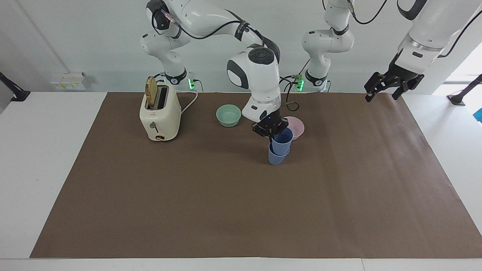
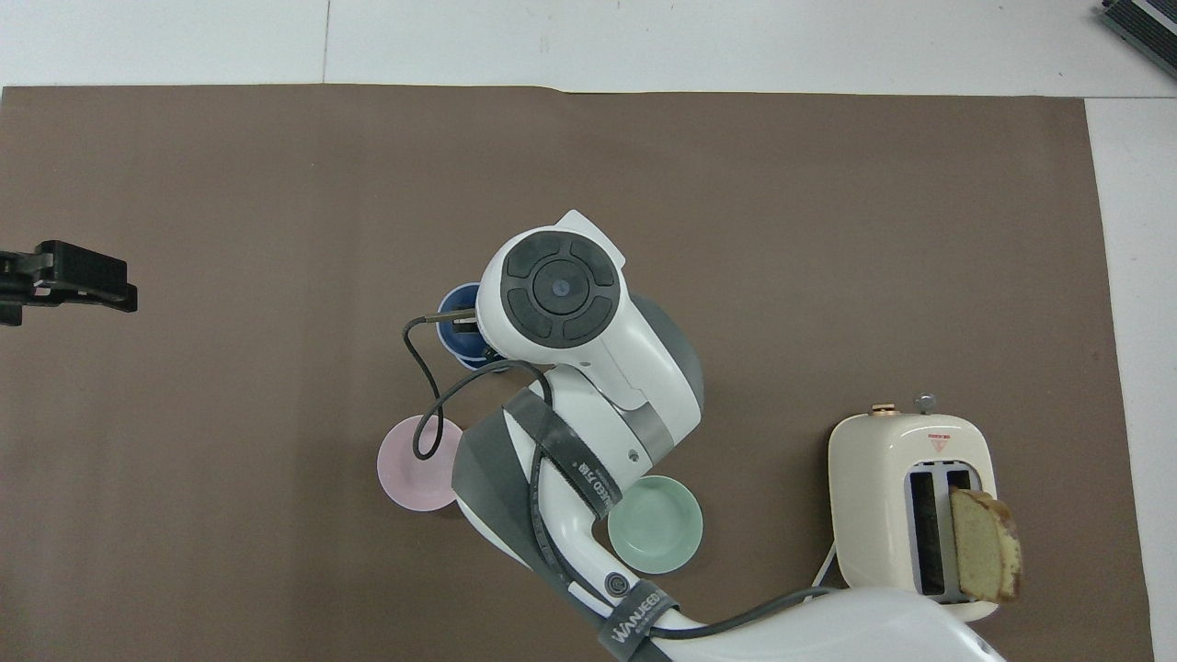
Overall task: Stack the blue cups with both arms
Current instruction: 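Lower the cup into the other blue cup and open the right gripper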
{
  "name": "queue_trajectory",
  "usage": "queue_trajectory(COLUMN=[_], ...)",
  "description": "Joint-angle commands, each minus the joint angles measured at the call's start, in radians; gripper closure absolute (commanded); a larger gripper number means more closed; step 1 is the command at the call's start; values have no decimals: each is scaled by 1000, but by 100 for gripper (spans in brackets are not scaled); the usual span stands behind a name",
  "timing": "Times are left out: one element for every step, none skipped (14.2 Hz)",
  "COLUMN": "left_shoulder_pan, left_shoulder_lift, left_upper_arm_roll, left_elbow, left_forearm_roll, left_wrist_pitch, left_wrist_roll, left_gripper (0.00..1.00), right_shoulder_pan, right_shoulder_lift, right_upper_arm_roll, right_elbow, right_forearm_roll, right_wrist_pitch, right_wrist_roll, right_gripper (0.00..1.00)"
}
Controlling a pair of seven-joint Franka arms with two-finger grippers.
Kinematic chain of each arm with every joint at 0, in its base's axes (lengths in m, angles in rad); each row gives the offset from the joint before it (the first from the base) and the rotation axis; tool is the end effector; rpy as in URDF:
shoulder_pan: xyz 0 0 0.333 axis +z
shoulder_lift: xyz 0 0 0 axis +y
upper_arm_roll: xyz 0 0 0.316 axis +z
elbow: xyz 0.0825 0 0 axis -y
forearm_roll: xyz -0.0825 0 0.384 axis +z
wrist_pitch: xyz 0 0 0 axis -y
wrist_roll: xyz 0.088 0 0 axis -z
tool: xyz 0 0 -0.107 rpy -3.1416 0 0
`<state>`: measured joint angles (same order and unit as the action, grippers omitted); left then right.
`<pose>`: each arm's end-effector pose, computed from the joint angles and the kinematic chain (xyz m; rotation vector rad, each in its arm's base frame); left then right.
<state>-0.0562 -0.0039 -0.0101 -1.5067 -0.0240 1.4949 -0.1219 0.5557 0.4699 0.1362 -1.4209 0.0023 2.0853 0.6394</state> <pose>0.5445 -0.0389 0.6501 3.1174 0.0840 -0.0158 0.5606 0.4418 0.4494 -2.9648 -0.0457 -0.1755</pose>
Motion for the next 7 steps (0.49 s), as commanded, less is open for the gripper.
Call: queue_trajectory(left_shoulder_pan=[7, 7, 7, 7, 7, 7, 7], left_shoulder_lift=[-11, -11, -11, -11, -11, -11, -11], left_upper_arm_roll=[-7, -7, -7, -7, -7, -7, -7], left_elbow=[0, 0, 0, 0, 0, 0, 0], left_forearm_roll=[10, 10, 10, 10, 10, 10, 10], left_wrist_pitch=[-13, -15, -13, -13, -15, -15, -15], left_wrist_roll=[10, 10, 10, 10, 10, 10, 10], left_gripper=[0, 0, 0, 0, 0, 0, 0], right_shoulder_pan=[-7, -7, -7, -7, -7, -8, -8], right_shoulder_lift=[-4, -4, -4, -5, -5, -5, -5], right_upper_arm_roll=[6, 6, 6, 6, 6, 6, 6], right_elbow=[-19, -19, -19, -21, -24, -26, -26], right_forearm_roll=[-22, -22, -21, -19, -18, -15, -12], right_wrist_pitch=[2, 5, 5, 5, 5, 9, 12], right_wrist_roll=[36, 36, 36, 36, 36, 36, 36], right_gripper=[99, 98, 97, 93, 90, 82, 75])
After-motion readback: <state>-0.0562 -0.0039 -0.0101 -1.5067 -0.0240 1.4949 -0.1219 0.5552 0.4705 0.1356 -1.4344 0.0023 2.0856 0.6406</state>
